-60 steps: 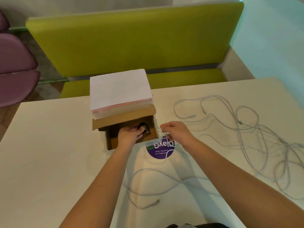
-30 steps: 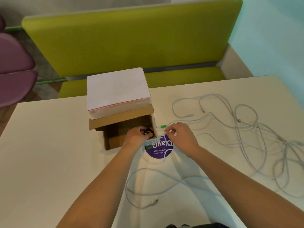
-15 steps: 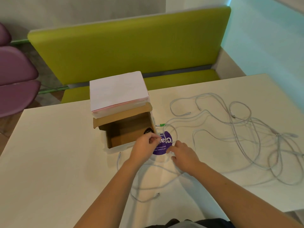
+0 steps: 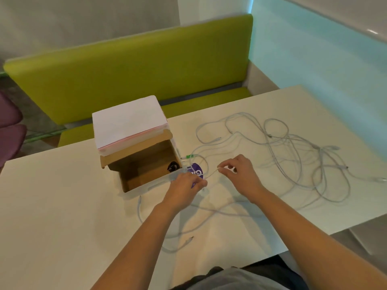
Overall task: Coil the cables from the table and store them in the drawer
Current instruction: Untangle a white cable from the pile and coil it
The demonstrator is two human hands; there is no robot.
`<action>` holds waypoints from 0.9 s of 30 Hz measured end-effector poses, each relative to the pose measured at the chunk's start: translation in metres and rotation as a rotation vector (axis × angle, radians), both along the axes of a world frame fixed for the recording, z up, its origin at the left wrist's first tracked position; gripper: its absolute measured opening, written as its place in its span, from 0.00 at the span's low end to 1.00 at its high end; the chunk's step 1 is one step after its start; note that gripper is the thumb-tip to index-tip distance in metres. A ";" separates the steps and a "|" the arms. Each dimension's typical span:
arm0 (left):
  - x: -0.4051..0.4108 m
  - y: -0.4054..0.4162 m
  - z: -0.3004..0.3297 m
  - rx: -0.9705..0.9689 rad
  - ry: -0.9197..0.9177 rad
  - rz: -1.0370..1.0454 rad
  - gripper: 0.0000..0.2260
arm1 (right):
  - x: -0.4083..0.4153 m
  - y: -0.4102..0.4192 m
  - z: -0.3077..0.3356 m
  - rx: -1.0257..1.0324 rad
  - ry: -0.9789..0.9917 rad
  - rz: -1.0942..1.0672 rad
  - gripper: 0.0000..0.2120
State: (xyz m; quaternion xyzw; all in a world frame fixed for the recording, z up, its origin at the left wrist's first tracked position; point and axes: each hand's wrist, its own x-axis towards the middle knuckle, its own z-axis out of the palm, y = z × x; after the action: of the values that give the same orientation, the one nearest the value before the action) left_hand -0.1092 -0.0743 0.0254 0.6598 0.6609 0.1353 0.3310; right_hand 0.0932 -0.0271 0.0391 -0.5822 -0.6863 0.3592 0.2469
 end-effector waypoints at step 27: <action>0.072 0.055 0.094 -0.121 -1.154 0.329 0.14 | 0.031 -0.014 0.066 -0.025 -0.181 -0.043 0.14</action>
State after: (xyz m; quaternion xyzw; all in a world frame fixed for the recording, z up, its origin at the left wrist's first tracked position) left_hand -0.0369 -0.0190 0.1198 0.3490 0.4743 0.4832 0.6479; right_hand 0.1240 -0.0413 0.1046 -0.6300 -0.6884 0.3085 0.1843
